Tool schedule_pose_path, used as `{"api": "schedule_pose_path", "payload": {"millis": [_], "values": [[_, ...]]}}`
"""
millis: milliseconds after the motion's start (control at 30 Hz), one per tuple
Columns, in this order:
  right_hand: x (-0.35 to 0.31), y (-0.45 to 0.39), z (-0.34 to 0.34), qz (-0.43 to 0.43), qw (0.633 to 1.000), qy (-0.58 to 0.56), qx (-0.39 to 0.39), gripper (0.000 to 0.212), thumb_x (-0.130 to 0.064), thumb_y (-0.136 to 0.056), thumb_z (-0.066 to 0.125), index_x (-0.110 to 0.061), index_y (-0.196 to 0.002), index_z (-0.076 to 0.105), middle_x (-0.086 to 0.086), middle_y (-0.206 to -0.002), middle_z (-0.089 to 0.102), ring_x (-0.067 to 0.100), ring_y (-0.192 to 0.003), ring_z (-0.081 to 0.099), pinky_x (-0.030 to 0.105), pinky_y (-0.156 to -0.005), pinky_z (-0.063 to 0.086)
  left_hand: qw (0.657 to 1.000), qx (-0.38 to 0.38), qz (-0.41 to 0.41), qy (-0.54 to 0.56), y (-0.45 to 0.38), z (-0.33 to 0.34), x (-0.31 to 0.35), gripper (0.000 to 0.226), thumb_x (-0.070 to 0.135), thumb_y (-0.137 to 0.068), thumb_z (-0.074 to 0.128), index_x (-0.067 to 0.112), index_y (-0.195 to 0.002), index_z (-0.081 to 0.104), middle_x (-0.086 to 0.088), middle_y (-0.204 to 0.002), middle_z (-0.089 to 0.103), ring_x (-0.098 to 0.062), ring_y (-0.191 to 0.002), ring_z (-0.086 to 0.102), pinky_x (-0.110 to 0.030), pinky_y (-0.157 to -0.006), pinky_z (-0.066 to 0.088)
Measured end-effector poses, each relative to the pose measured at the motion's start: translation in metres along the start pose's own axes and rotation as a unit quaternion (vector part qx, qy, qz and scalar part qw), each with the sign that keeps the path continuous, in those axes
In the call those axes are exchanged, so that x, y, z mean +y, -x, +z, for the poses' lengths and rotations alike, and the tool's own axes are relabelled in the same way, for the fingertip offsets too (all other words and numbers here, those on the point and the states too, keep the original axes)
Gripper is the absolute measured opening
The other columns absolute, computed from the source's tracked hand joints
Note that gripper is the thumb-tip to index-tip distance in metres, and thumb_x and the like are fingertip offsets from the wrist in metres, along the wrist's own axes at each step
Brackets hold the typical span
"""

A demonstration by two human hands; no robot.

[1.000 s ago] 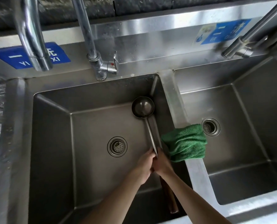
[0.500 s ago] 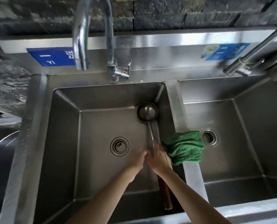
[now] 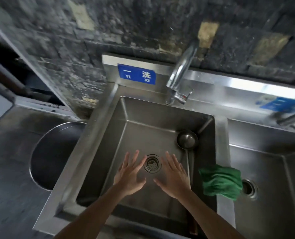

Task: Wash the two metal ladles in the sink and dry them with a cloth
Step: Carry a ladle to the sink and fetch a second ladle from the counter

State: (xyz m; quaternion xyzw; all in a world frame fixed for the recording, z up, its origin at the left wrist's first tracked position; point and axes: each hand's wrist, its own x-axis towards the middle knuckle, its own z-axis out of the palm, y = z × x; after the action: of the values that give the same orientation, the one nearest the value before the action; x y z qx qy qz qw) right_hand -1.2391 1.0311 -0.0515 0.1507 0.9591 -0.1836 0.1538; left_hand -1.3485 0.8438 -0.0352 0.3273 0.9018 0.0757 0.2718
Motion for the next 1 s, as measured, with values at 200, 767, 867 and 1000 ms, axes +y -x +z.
{"api": "schedule_pose_path", "payload": {"millis": [200,767,867,1000], "values": [[-0.046,-0.005,-0.016,-0.094,0.994,0.056,0.012,0.096,-0.077,-0.091,0.039,-0.035,-0.161,-0.01,-0.007,-0.166,-0.026,0.021,-0.155,-0.019,0.044,-0.129,0.004,0.997,0.06,-0.047,-0.001,0.046,-0.02,-0.039,0.091,0.058,-0.09,0.049,0.046,-0.154,-0.013,0.011,-0.163,-0.027,-0.029,-0.15,-0.027,-0.049,-0.124,0.007],[-0.301,0.079,-0.026,-0.392,0.908,0.127,0.074,0.104,-0.084,-0.077,0.043,-0.032,-0.163,0.014,-0.002,-0.172,0.007,0.025,-0.159,0.007,0.05,-0.124,0.023,0.903,0.291,-0.31,0.061,0.344,-0.012,-0.159,0.088,0.082,-0.076,0.019,0.049,-0.155,-0.002,0.014,-0.164,-0.015,-0.025,-0.149,-0.023,-0.053,-0.123,0.002],[-0.353,0.113,-0.016,-0.44,0.885,0.128,0.086,0.104,-0.084,-0.076,0.043,-0.032,-0.163,0.018,-0.001,-0.171,0.012,0.025,-0.158,0.011,0.05,-0.123,0.023,0.877,0.325,-0.348,0.07,0.408,0.0,-0.169,0.087,0.083,-0.078,0.021,0.05,-0.155,-0.002,0.014,-0.164,-0.015,-0.026,-0.15,-0.021,-0.053,-0.123,0.004],[-0.42,0.158,0.001,-0.499,0.853,0.129,0.087,0.104,-0.084,-0.078,0.041,-0.033,-0.163,0.011,-0.002,-0.172,0.004,0.024,-0.159,0.005,0.051,-0.125,0.018,0.839,0.354,-0.408,0.065,0.494,0.011,-0.177,0.085,0.081,-0.08,0.018,0.048,-0.155,-0.003,0.013,-0.164,-0.017,-0.029,-0.152,-0.02,-0.053,-0.123,0.003]]}}
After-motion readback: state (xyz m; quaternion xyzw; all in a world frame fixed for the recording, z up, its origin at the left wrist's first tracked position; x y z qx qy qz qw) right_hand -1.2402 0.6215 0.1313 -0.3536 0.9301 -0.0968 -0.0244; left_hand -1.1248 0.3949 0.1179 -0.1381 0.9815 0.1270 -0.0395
